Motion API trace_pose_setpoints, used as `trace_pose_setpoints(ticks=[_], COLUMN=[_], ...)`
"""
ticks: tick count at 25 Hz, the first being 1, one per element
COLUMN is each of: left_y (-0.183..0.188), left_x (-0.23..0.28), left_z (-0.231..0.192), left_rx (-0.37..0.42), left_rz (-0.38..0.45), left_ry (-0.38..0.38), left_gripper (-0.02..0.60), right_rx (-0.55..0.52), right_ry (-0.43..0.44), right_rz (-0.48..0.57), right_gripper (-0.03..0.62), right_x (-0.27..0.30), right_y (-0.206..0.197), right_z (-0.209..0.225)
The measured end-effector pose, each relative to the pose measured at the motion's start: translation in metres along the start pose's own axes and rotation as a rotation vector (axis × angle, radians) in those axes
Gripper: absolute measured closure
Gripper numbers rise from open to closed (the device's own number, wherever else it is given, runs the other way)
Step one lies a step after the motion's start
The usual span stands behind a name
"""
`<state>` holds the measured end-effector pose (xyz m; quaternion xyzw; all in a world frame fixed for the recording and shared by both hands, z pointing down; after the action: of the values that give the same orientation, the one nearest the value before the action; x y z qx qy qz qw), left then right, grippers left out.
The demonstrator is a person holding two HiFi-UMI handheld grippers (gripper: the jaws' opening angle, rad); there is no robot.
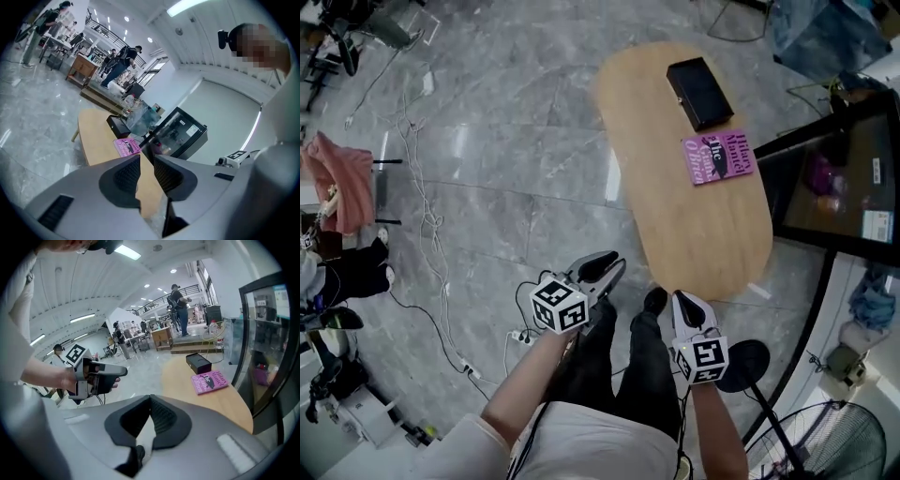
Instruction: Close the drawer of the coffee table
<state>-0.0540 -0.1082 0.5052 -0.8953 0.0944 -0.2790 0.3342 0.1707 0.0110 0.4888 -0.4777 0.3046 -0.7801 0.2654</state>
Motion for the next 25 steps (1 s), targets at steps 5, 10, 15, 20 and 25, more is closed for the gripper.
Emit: trace_pose_setpoints(ticks=[5,10,15,20,25], left_y=[0.048,0.086,0.110,0.131,0.152], left_x=[-0.049,-0.093,-0.120,-0.144,-0.173], left_z=[0.052,0.091,0.115,0.152,0.194], left_rx=[0.081,0.219,0.265,0.298,0.370], left_rz=[0.030,0.053,0.099,0.153,0.201], left_ry=[0.009,0.023,0.005,-0.011,-0.047], left_gripper=[0.532,0.557,0.574,0.574,0.574], right_rx=[0.010,-0.048,-0.095,-0.165,-0.208], right_ry=[-0.010,0.064,0.071,0.054,0.056], right_rz=[0.043,0.102,0.182,0.243,0.290], right_gripper=[0.583,0.588,0.588,0.588,0.588], right_x=[-0.044,-0.078,-0.104,-0.138,-0.178], right_y=[0.050,0.092,0.125,0.160,0.186], right_z=[-0.033,-0.071,-0.090,-0.101,-0.120])
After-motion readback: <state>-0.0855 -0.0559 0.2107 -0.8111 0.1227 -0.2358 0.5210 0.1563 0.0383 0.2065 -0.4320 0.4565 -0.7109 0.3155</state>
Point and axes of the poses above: the fingertips, and each gripper's own axes: x forward along the fingers, z to its right, y out of its top, the point moved 9 cm from there along -x, backward along the fingers, and after that the axes turned 2 degrees about x, right-handed, at the moved point
